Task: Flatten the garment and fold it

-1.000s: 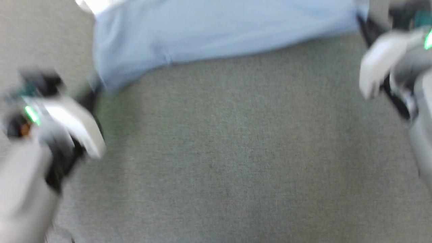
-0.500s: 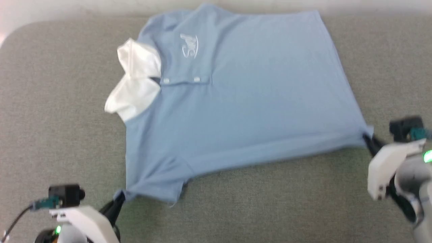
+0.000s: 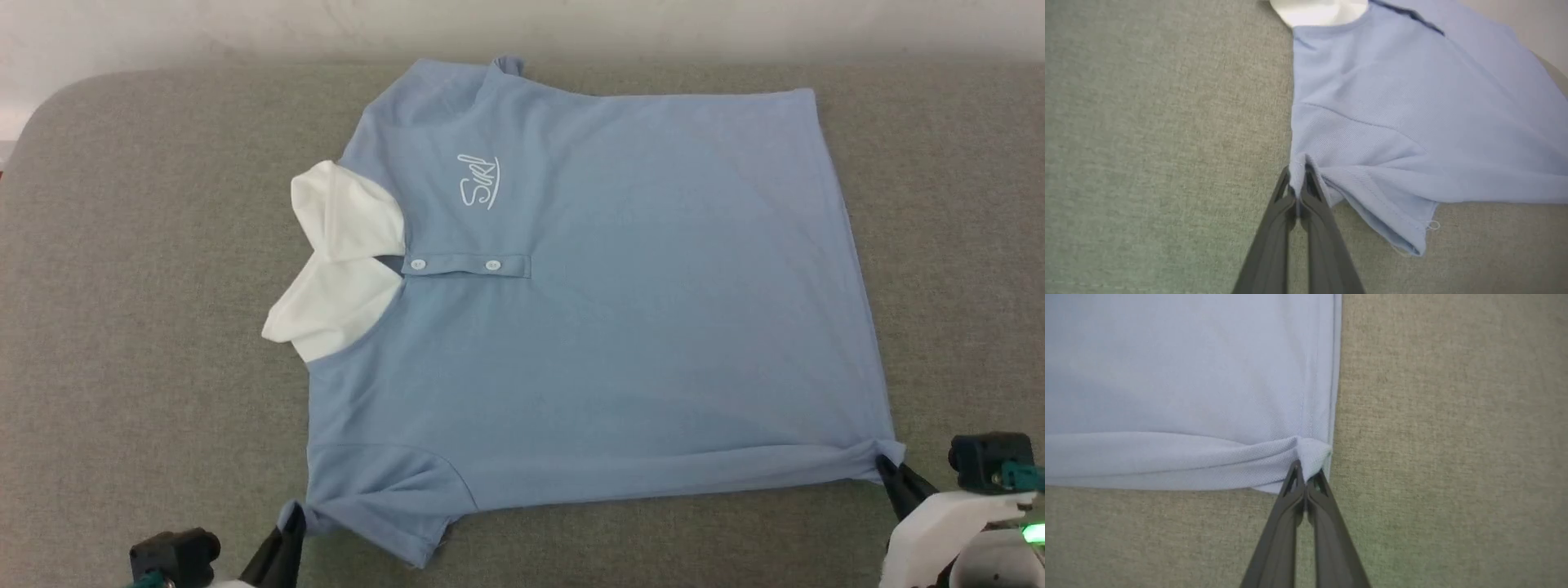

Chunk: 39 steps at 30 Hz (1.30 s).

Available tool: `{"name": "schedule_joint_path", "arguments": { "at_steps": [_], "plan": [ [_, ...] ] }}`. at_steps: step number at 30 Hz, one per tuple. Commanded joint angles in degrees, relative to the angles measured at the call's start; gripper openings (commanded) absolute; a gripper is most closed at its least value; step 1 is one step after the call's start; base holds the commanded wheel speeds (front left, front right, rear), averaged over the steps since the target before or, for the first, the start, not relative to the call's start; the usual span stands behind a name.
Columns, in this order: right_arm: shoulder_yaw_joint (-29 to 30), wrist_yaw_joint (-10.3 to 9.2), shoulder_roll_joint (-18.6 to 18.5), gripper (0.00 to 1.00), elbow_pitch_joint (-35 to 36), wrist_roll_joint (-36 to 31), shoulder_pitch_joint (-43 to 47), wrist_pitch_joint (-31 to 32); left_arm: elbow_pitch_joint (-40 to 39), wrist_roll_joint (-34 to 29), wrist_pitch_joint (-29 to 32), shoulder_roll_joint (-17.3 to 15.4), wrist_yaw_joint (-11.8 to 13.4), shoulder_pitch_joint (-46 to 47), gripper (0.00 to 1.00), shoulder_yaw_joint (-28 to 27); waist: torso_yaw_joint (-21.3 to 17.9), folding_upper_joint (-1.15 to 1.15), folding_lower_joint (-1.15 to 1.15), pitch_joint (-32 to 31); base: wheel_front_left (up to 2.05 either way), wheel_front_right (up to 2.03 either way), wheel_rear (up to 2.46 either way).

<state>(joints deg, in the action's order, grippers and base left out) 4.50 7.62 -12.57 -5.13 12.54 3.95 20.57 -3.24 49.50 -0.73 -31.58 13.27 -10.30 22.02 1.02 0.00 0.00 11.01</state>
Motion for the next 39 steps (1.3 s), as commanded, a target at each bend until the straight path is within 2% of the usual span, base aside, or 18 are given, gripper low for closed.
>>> {"name": "schedule_joint_path", "arguments": {
  "at_steps": [1,5,9,12,19,26,33,39],
  "plan": [
    [0.19,-0.13,0.91,0.0,0.44,-0.97,1.14,-3.81,-0.02,-3.03,-4.3,1.32,0.79,0.82,0.0,0.15,-0.07,0.0,0.0,0.05,0.0,0.0,0.0],
    [-0.09,-0.13,2.4,0.0,0.35,-3.25,1.58,-15.47,1.16,-10.01,-12.51,4.23,2.44,3.34,0.0,0.46,-0.12,0.0,0.0,0.23,0.0,0.0,0.0],
    [-1.45,-0.13,2.78,0.0,-0.59,-4.87,-0.01,-22.89,1.71,-14.95,-14.08,6.72,2.29,7.06,0.0,-0.83,-0.59,0.0,0.0,0.47,0.0,0.0,0.0],
    [-1.94,-0.13,2.21,0.0,-0.97,-5.71,-2.16,-25.11,0.85,-18.7,-14.22,7.64,1.72,10.06,0.0,-3.24,-0.95,0.0,0.0,0.69,0.0,0.0,0.0],
    [-3.63,-0.13,0.34,0.0,-1.82,-6.78,-9.45,-22.3,1.2,-23.83,-14.25,7.72,-1.97,16.34,0.0,-7.72,-2.26,0.0,0.0,2.3,0.0,0.0,0.0],
    [-5.16,-0.13,-1.67,0.0,-3.88,-6.34,-17.41,-17.44,5.54,-24.87,-13.33,6.43,-5.31,24.46,0.0,-6.85,-2.62,0.0,0.0,5.69,0.0,0.0,0.0],
    [-6.75,-0.13,-4.05,0.0,-6.45,-5.09,-24.71,-11.62,11.53,-24.2,-9.66,5.32,-8.25,33.3,0.0,-6.11,-3.1,0.0,0.0,9.79,0.0,0.0,0.0],
    [-10.42,-0.13,-5.98,0.0,-9.46,-2.75,-30.96,-4.1,18.01,-23.11,-2.82,3.59,-9.72,37.87,0.0,-5.42,-3.9,0.0,0.0,12.9,0.0,0.0,0.0]
  ]
}}
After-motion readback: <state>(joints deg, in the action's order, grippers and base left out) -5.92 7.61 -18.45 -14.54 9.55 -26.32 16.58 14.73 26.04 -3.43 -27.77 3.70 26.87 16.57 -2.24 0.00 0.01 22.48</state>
